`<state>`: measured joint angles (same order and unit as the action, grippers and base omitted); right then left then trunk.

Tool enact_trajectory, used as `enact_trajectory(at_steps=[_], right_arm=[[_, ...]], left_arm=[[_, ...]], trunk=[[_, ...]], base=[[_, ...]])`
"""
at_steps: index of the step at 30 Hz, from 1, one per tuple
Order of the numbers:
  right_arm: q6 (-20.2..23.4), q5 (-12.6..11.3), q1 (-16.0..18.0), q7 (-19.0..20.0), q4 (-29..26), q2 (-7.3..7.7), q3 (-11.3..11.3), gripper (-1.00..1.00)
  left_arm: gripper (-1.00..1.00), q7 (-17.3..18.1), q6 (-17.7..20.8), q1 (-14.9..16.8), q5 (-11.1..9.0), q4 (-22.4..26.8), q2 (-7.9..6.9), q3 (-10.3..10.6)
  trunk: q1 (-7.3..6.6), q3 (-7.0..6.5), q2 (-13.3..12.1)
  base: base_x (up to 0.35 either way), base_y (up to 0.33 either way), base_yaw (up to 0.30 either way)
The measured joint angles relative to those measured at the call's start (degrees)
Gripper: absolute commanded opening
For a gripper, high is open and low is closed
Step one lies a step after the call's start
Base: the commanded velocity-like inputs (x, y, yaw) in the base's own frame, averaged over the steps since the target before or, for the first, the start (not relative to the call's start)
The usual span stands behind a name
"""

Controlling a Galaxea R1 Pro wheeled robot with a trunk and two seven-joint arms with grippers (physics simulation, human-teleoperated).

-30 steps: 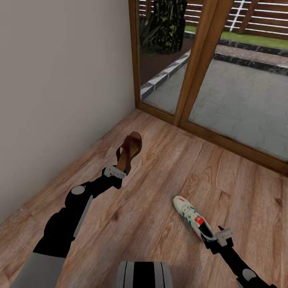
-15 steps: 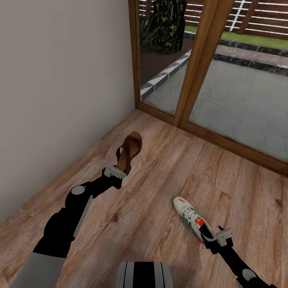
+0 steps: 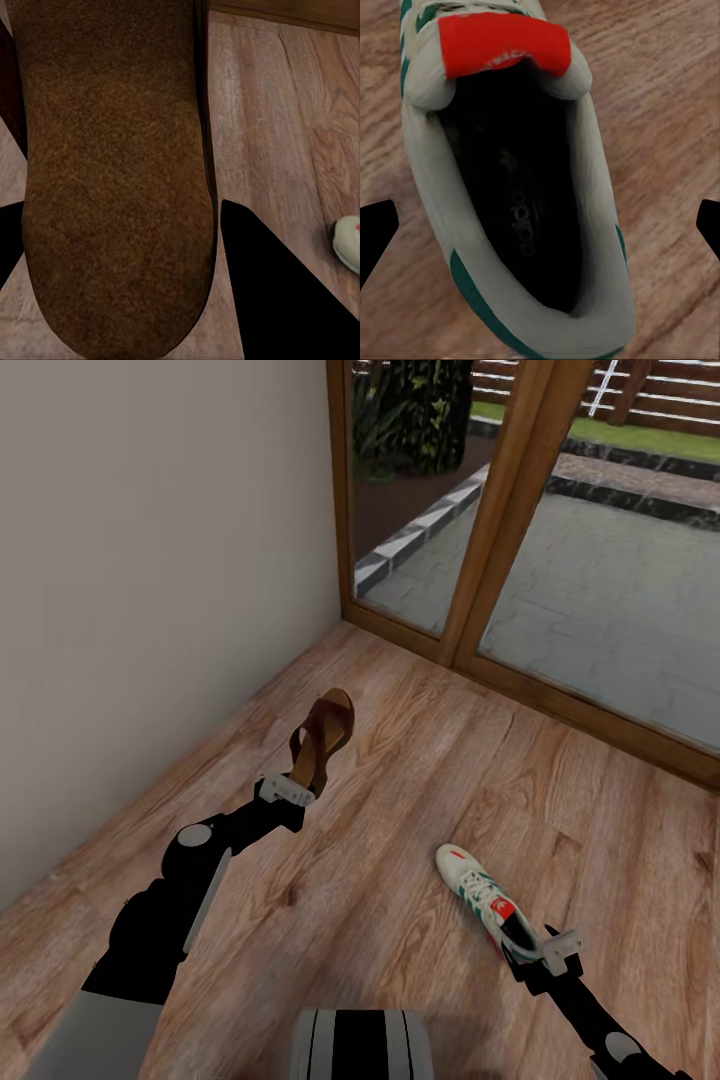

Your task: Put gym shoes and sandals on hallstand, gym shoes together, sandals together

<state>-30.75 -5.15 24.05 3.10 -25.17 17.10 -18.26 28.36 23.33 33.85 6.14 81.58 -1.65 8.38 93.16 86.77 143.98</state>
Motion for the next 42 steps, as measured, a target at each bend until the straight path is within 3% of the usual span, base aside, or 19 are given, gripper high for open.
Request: enact_trajectory(at_steps=[4, 12, 17, 42], right_arm=[[0.00, 0.00, 0.00, 0.00, 0.00, 0.00, 0.00, 1.00], [0.00, 0.00, 0.00, 0.00, -0.01, 0.00, 0.00, 1.00], [0.00, 0.00, 0.00, 0.00, 0.00, 0.00, 0.00, 1.00], [0.00, 0.00, 0.00, -0.02, 0.00, 0.00, 0.00, 1.00]], left_arm=[[-1.00, 0.00, 0.00, -0.03, 0.01, 0.02, -0.01, 0.03], [-1.00, 0.00, 0.01, 0.04, -0.11, 0.07, 0.04, 0.05], [-1.00, 0.00, 0.00, 0.09, -0.01, 0.13, 0.07, 0.06], [-1.00, 0.00, 0.04, 0.05, -0.07, 0.15, 0.07, 0.05]], trunk=[[0.10, 1.22, 0.05], [0.10, 1.40, 0.06], [0.23, 2.70, 0.12], [0.22, 3.24, 0.12]], base=[[0.000, 0.000, -0.061], [0.000, 0.000, -0.011], [0.000, 0.000, 0.000], [0.008, 0.000, -0.023]])
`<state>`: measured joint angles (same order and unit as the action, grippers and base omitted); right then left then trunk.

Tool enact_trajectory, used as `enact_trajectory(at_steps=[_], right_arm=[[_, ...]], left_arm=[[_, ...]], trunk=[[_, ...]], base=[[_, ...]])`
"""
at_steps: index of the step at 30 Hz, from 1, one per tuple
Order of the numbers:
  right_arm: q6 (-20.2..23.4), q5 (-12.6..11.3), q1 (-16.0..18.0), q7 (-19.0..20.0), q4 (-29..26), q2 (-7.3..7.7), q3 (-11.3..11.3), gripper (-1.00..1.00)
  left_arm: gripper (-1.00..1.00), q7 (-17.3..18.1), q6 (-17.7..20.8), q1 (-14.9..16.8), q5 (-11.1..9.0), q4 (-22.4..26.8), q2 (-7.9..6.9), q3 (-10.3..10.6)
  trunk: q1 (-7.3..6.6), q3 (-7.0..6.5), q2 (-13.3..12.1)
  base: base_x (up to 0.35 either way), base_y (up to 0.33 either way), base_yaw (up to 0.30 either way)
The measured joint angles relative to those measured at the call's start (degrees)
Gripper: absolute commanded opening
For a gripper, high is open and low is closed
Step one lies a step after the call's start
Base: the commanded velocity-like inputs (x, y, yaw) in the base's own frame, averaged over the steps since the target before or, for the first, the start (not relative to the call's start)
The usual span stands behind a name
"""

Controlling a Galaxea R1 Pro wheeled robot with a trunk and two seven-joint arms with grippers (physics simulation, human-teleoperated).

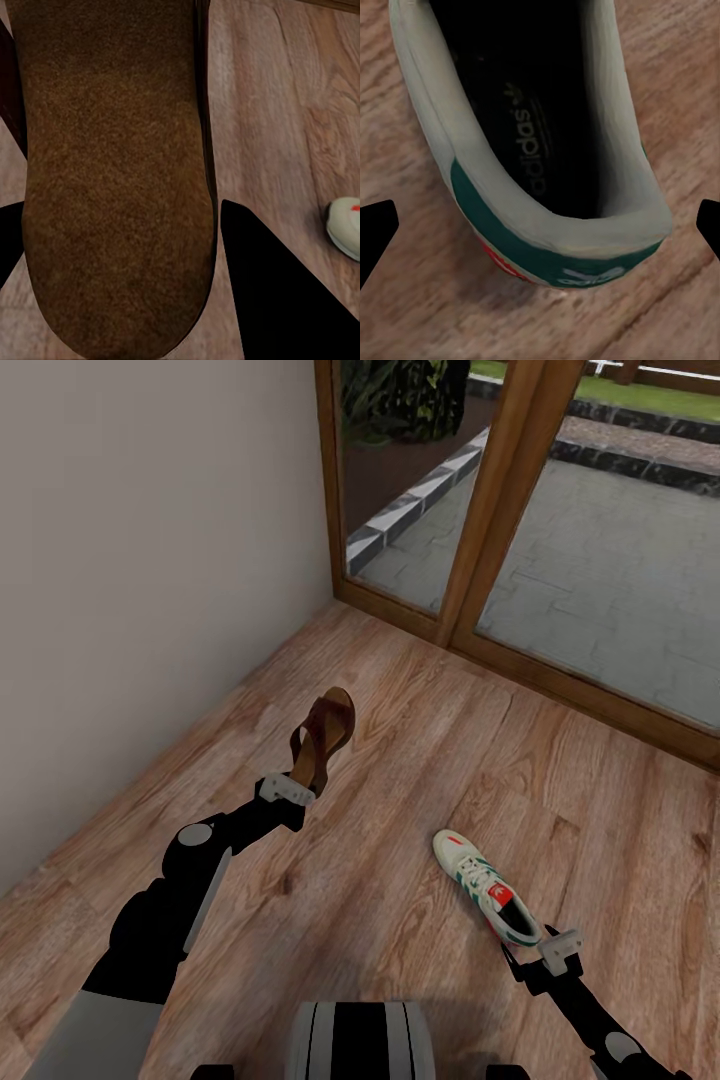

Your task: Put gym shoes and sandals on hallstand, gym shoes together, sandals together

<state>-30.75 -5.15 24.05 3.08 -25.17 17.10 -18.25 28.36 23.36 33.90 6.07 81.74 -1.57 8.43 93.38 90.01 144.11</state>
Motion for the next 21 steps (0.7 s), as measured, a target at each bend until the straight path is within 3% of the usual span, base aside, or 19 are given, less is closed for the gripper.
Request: enact_trajectory(at_steps=[21], right_arm=[[0.00, 0.09, 0.00, 0.02, 0.00, 0.00, 0.00, 1.00]], left_arm=[[-1.00, 0.00, -0.03, 0.00, -0.03, 0.00, -0.06, -0.23]], trunk=[[0.01, 0.00, 0.00]], base=[[0.036, 0.014, 0.000]])
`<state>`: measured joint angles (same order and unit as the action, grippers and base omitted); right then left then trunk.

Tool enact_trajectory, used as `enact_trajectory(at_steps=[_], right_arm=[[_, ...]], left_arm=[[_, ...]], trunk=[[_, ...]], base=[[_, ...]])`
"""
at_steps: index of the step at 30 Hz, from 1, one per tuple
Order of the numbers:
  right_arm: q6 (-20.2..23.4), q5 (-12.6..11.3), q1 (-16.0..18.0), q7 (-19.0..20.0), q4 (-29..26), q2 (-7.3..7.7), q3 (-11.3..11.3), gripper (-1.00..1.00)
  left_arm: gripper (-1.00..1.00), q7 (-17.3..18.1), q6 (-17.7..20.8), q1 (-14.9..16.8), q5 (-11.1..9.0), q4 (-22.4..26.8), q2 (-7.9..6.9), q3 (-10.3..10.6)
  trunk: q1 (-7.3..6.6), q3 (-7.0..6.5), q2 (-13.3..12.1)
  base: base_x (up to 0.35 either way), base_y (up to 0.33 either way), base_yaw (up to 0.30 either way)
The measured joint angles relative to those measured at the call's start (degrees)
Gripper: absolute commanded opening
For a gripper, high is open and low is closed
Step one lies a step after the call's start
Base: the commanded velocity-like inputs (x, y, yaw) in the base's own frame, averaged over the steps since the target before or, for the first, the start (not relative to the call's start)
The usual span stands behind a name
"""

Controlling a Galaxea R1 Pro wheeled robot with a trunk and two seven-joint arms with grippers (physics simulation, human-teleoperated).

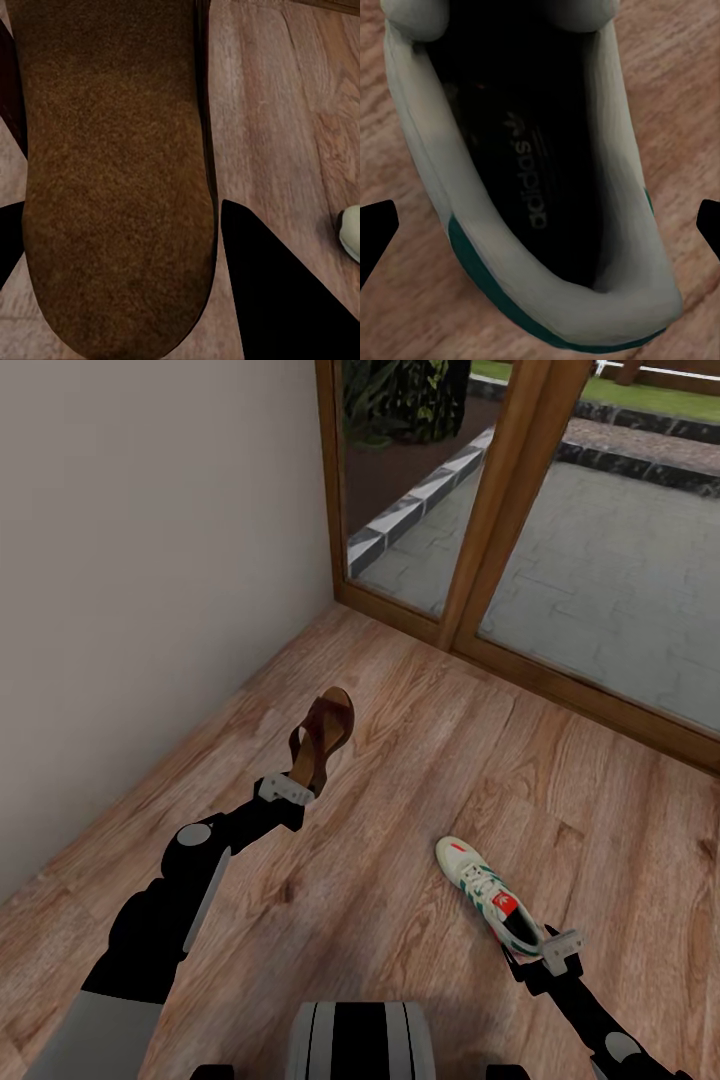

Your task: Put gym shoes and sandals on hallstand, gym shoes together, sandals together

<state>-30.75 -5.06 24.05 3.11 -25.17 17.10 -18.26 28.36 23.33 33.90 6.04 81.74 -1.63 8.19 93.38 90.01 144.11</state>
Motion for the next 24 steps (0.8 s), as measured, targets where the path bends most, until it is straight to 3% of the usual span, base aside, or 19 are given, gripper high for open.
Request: enact_trajectory(at_steps=[1, 24], right_arm=[[0.00, -0.01, 0.00, 0.00, 0.00, 0.00, 0.00, -1.00], [0.00, 0.10, 0.01, -0.05, 0.18, 0.00, -0.07, -1.00]], left_arm=[[-1.00, 0.00, 0.00, 0.00, 0.00, 0.00, -0.01, -0.01], [-1.00, 0.00, 0.00, 0.00, 0.00, 0.09, -0.02, -0.10]], trunk=[[0.00, 0.00, 0.00], [0.00, 0.00, 0.00]], base=[[0.005, 0.004, 0.000], [0.000, 0.000, 0.000]])
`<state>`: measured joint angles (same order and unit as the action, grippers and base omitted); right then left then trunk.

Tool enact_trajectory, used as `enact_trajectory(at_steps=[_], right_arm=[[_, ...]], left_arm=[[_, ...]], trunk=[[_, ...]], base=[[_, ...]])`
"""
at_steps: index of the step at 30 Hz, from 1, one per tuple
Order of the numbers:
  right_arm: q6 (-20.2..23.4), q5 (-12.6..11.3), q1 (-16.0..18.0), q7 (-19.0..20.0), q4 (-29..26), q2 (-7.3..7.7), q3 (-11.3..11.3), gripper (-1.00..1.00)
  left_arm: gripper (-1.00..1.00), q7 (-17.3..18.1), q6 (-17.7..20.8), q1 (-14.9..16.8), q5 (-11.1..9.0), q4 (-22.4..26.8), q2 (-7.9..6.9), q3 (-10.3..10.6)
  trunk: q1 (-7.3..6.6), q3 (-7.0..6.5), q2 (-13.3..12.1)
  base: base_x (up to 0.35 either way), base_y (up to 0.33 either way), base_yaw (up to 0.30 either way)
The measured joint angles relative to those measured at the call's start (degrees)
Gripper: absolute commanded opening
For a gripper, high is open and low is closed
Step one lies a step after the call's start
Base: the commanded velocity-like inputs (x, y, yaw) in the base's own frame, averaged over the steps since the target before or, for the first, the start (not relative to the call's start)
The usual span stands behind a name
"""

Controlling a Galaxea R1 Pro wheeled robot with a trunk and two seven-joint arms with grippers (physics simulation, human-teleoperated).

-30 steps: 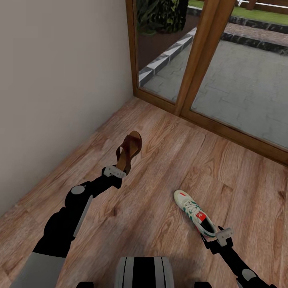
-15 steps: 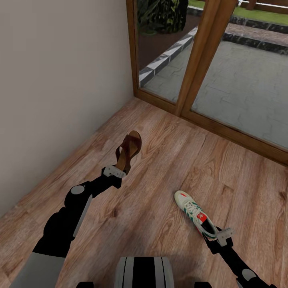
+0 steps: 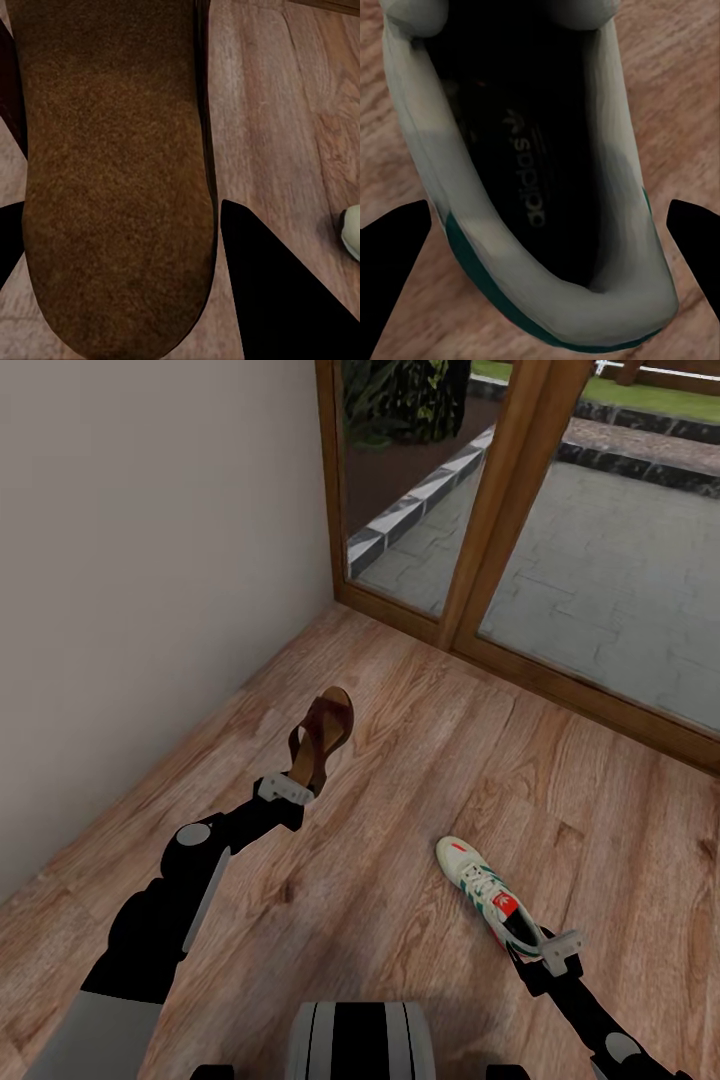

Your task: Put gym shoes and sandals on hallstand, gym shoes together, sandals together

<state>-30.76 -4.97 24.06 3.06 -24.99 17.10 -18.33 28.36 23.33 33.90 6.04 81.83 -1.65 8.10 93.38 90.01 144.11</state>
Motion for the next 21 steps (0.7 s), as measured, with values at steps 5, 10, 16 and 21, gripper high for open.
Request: enact_trajectory(at_steps=[5, 10, 16, 21], right_arm=[[0.00, -0.07, 0.00, 0.04, 0.02, 0.00, 0.01, -1.00], [0.00, -0.07, 0.00, 0.05, -0.01, 0.00, -0.01, -1.00], [0.00, -0.03, 0.00, 0.05, -0.14, -0.04, -0.05, -1.00], [0.00, 0.01, 0.00, 0.05, -0.25, -0.71, -0.07, -1.00]], left_arm=[[-1.00, 0.00, 0.06, 0.00, 0.00, 0.00, -0.06, -0.02], [-1.00, 0.00, 0.09, 0.00, -0.09, 0.01, -0.08, 0.05], [-1.00, 0.00, 0.17, 0.01, -0.05, 0.01, -0.08, 0.11], [-1.00, 0.00, 0.23, 0.01, 0.04, 0.00, -0.10, -0.08]], trunk=[[0.00, 0.00, 0.00], [-0.11, -0.88, -0.05], [-0.26, -2.21, -0.13], [-0.39, -3.32, -0.20]], base=[[0.000, 0.000, 0.000], [0.000, 0.000, 0.000], [0.000, 0.000, 0.000], [0.000, 0.000, 0.000]])
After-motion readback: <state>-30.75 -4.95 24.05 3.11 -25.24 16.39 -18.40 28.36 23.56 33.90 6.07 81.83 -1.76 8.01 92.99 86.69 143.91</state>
